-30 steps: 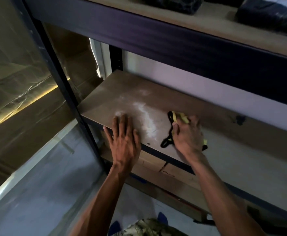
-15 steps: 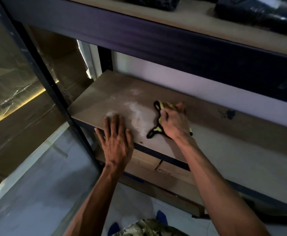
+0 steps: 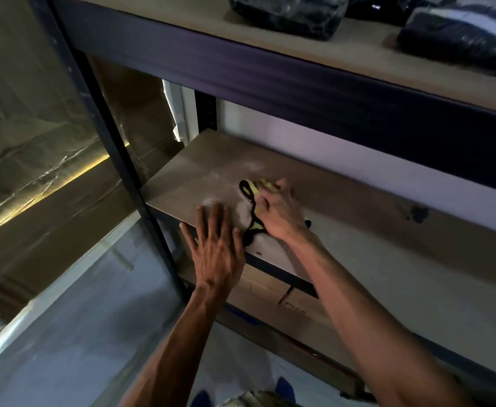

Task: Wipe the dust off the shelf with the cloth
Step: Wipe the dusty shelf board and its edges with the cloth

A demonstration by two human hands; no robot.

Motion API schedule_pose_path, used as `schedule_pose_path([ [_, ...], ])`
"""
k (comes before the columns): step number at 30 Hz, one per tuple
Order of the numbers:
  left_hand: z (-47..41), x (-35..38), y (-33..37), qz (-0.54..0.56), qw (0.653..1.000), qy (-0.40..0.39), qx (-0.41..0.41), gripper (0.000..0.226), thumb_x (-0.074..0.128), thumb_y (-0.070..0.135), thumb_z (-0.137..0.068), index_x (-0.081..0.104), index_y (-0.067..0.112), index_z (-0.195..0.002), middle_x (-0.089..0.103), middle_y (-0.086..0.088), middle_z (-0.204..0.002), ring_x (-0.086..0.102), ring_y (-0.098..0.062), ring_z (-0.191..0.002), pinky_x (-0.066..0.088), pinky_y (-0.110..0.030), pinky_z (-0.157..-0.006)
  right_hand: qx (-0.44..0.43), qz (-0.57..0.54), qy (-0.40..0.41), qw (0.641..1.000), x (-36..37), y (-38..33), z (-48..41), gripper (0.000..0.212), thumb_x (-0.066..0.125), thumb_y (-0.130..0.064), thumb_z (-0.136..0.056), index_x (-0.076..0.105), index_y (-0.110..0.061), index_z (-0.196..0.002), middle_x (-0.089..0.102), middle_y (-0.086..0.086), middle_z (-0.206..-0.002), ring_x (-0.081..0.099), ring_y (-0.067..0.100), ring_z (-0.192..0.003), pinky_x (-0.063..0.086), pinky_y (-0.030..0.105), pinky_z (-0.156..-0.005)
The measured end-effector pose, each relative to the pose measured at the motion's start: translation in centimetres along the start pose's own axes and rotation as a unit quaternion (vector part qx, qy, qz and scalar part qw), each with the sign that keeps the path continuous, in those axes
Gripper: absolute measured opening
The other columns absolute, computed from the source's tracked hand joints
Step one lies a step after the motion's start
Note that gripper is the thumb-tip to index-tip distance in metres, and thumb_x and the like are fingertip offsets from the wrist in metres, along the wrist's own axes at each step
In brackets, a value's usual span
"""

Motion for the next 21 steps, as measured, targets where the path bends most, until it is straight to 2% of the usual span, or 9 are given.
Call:
schedule_pose_path([
  [3, -0.2, -0.1, -0.9, -0.009, 1.000, 0.003, -0.009, 0.071, 0.001, 0.055, -0.098, 0.012, 0.023, -0.161, 0.001, -0.002, -0.169, -0.017, -0.024, -0.155, -0.014, -0.060, -0.121, -0.061, -0.046, -0.011, 0.997, -2.7, 4.2, 1.8, 0.031, 0.039, -0.038, -0.102, 0.060, -0.025, -0.122, 0.037, 0.002, -0.117, 0.052, 0.023, -0.108, 0.043, 0.032, -0.100],
  [5, -0.4, -0.1, -1.3, -0.009, 1.000, 0.009, -0.008, 0.070, 0.003, 0.054, -0.099, 0.011, 0.023, -0.161, -0.001, -0.002, -0.169, -0.017, -0.025, -0.155, -0.014, -0.060, -0.122, -0.111, -0.084, -0.033, 0.990, -4.7, 7.2, 3.7, 0.037, 0.041, -0.048, -0.099, 0.066, -0.026, -0.116, 0.038, -0.001, -0.116, 0.051, 0.019, -0.110, 0.043, 0.034, -0.101],
  [7, -0.4, 0.0, -1.5, -0.006, 1.000, 0.016, -0.005, 0.070, 0.003, 0.055, -0.100, 0.011, 0.023, -0.161, 0.000, -0.002, -0.169, -0.015, -0.024, -0.155, -0.013, -0.060, -0.122, -0.159, -0.103, -0.088, 0.978, -5.7, 9.0, 5.9, 0.046, 0.041, -0.058, -0.095, 0.068, -0.029, -0.118, 0.040, -0.005, -0.115, 0.048, 0.013, -0.112, 0.044, 0.033, -0.099],
  [9, -0.4, 0.2, -1.5, -0.001, 1.000, 0.023, -0.005, 0.072, -0.001, 0.058, -0.100, 0.012, 0.023, -0.161, 0.001, -0.003, -0.170, -0.015, -0.022, -0.156, -0.011, -0.058, -0.123, -0.173, -0.089, -0.143, 0.970, -5.3, 9.6, 7.6, 0.049, 0.042, -0.063, -0.091, 0.064, -0.034, -0.123, 0.041, -0.011, -0.120, 0.043, 0.006, -0.115, 0.045, 0.031, -0.098],
  [12, -0.3, 0.6, -1.4, 0.014, 0.999, 0.033, -0.004, 0.072, 0.001, 0.057, -0.100, 0.016, 0.021, -0.161, 0.005, -0.003, -0.170, -0.014, -0.019, -0.156, -0.009, -0.057, -0.124, -0.198, -0.069, -0.130, 0.969, -3.7, 8.4, 7.3, 0.045, 0.043, -0.061, -0.091, 0.058, -0.038, -0.126, 0.039, -0.014, -0.122, 0.040, 0.008, -0.115, 0.046, 0.033, -0.097],
  [14, -0.3, 0.7, -1.4, 0.021, 0.999, 0.034, -0.001, 0.070, 0.005, 0.055, -0.101, 0.018, 0.020, -0.161, 0.007, -0.004, -0.170, -0.013, -0.019, -0.156, -0.007, -0.057, -0.125, -0.211, -0.051, -0.112, 0.970, -2.2, 6.6, 5.5, 0.039, 0.049, -0.051, -0.095, 0.060, -0.035, -0.128, 0.040, -0.010, -0.122, 0.041, 0.012, -0.113, 0.046, 0.034, -0.095],
  [17, -0.4, 0.8, -1.5, 0.026, 0.999, 0.044, 0.001, 0.066, 0.009, 0.051, -0.103, 0.021, 0.020, -0.160, 0.011, -0.004, -0.170, -0.009, -0.021, -0.157, -0.005, -0.057, -0.125, -0.185, -0.046, -0.077, 0.979, -0.3, 3.7, 2.0, 0.037, 0.053, -0.044, -0.097, 0.061, -0.030, -0.130, 0.041, -0.003, -0.125, 0.042, 0.016, -0.113, 0.045, 0.037, -0.096],
  [21, -0.4, 0.6, -1.5, 0.025, 0.999, 0.044, 0.002, 0.065, 0.010, 0.051, -0.103, 0.019, 0.022, -0.160, 0.011, -0.003, -0.169, -0.009, -0.021, -0.157, -0.005, -0.055, -0.125, -0.148, -0.078, -0.071, 0.983, -0.2, 1.8, -0.5, 0.038, 0.053, -0.041, -0.098, 0.059, -0.027, -0.133, 0.038, -0.004, -0.123, 0.045, 0.013, -0.111, 0.044, 0.028, -0.095],
])
Point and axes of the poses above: each hand's wrist, its own z-axis away from the middle knuckle, its own x-axis out of the palm, y = z × x, the point moved 1 cm from there along -z, towards the middle knuckle
